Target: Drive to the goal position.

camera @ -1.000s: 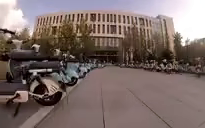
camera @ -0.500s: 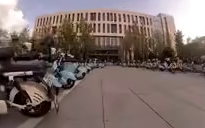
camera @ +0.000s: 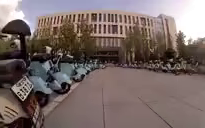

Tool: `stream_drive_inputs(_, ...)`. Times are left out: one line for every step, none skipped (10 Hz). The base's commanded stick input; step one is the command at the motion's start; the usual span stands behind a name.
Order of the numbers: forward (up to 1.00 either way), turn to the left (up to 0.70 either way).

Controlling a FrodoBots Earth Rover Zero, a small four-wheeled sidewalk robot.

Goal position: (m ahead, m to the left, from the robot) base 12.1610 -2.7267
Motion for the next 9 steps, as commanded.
stream_drive_inputs(0.70, 0.00)
stream_drive_inputs(0.70, 0.00)
stream_drive_inputs(0.70, 0.00)
stream_drive_inputs(0.70, 0.00)
stream_drive_inputs(0.70, 0.00)
stream_drive_inputs(0.70, 0.00)
stream_drive_inputs(0.70, 0.00)
stream_drive_inputs(0.70, 0.00)
stream_drive_inputs(0.70, 0.00)
